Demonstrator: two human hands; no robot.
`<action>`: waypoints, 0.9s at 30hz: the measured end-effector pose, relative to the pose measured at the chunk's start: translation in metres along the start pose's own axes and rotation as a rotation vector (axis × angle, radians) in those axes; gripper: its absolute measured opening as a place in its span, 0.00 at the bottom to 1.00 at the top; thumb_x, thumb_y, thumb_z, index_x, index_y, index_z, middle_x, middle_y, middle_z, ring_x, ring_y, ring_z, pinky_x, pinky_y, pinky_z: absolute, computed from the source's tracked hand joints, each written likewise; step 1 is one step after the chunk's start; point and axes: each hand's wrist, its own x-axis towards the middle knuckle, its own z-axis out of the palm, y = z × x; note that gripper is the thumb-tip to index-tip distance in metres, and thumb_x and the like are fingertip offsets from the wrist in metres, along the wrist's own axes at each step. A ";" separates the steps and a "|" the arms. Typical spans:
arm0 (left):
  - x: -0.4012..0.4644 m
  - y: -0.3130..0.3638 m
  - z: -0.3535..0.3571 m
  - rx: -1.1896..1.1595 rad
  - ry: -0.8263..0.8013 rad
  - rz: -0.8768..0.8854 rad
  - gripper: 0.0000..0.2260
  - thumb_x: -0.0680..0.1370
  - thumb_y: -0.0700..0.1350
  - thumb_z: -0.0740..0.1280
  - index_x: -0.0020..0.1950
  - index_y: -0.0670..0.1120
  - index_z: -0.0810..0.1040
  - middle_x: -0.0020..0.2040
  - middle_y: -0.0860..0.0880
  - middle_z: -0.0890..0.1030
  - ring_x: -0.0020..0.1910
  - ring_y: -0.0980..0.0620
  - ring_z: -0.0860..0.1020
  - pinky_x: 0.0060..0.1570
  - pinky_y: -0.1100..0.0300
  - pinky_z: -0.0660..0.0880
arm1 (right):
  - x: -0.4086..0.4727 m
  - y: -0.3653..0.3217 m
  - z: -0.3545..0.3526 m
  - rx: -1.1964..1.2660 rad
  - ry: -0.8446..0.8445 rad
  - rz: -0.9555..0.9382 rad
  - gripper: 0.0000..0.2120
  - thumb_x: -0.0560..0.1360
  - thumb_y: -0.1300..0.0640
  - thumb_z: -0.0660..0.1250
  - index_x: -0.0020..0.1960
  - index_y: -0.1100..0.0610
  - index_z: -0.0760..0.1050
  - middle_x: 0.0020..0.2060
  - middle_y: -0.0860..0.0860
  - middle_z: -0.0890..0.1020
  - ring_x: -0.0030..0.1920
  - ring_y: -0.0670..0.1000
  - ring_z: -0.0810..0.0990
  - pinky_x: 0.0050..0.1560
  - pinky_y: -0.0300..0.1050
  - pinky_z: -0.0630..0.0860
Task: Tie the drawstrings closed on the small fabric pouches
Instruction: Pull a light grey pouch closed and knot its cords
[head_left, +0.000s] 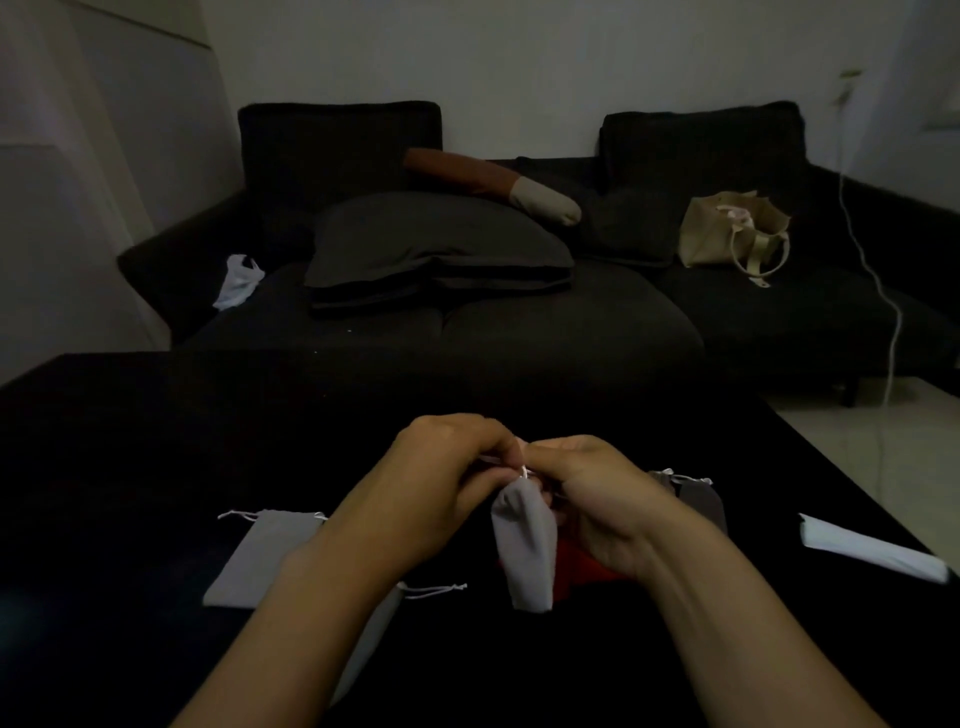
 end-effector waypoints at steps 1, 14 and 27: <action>0.000 0.000 0.000 -0.008 -0.026 -0.021 0.07 0.76 0.44 0.71 0.50 0.55 0.81 0.47 0.59 0.81 0.48 0.64 0.79 0.48 0.68 0.77 | 0.000 0.000 0.000 -0.023 0.005 0.009 0.17 0.80 0.58 0.63 0.33 0.58 0.74 0.28 0.53 0.71 0.28 0.46 0.67 0.32 0.40 0.63; -0.003 0.005 0.002 -0.116 -0.008 -0.066 0.06 0.76 0.42 0.72 0.49 0.53 0.81 0.45 0.60 0.82 0.47 0.67 0.80 0.46 0.74 0.74 | -0.002 -0.004 0.001 -0.040 0.043 0.023 0.15 0.80 0.58 0.63 0.36 0.61 0.74 0.27 0.52 0.71 0.24 0.44 0.67 0.22 0.35 0.63; -0.002 0.006 0.003 -0.027 -0.022 -0.025 0.05 0.78 0.45 0.67 0.49 0.55 0.77 0.46 0.59 0.78 0.45 0.63 0.78 0.46 0.64 0.76 | 0.000 -0.006 0.001 0.067 0.054 0.027 0.15 0.79 0.58 0.66 0.34 0.61 0.76 0.27 0.52 0.71 0.25 0.44 0.66 0.20 0.34 0.63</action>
